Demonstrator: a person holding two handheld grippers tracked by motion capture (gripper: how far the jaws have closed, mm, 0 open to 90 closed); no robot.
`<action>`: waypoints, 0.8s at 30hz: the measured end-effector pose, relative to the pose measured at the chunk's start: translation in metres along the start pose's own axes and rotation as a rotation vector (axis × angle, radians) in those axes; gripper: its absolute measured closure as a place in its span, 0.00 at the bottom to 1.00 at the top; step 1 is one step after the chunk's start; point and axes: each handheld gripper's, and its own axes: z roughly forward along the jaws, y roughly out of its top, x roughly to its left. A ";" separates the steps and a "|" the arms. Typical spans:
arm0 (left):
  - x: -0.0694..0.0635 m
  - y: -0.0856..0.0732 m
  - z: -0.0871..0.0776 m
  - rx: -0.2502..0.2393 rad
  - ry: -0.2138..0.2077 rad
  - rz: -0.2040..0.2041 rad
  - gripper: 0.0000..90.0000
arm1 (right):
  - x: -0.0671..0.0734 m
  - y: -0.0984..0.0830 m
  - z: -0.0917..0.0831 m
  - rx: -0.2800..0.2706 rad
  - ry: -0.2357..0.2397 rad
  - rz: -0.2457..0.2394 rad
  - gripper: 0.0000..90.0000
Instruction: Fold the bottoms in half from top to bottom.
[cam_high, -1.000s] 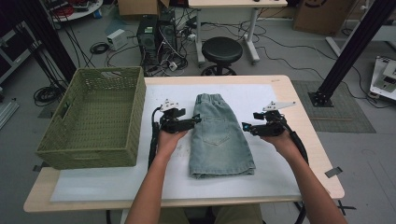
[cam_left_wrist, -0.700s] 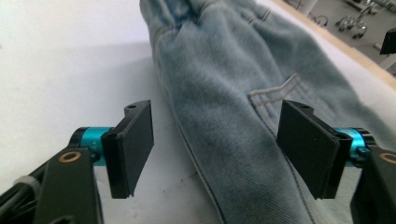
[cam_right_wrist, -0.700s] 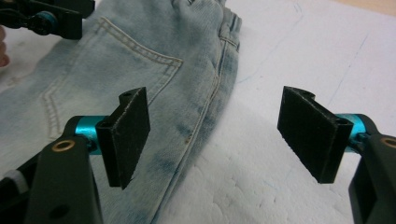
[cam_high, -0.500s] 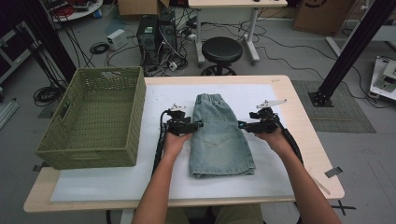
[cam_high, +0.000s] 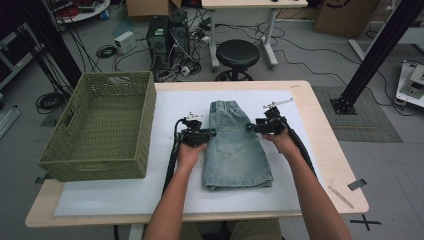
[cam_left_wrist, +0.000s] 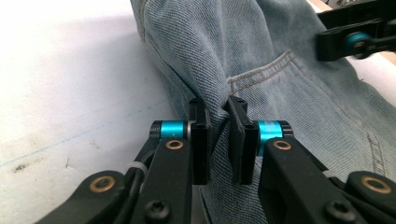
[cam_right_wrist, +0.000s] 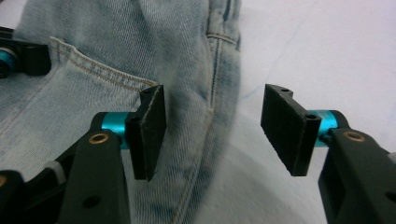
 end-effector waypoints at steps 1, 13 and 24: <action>0.000 0.000 -0.001 0.000 0.000 0.004 0.90 | 0.001 0.001 0.003 0.009 -0.003 0.001 0.48; -0.001 -0.004 -0.005 -0.021 -0.001 0.008 0.91 | 0.000 -0.004 0.017 0.032 0.080 0.043 0.80; -0.001 -0.013 -0.024 -0.054 -0.051 0.023 0.91 | 0.027 -0.014 -0.002 -0.083 0.040 -0.165 0.89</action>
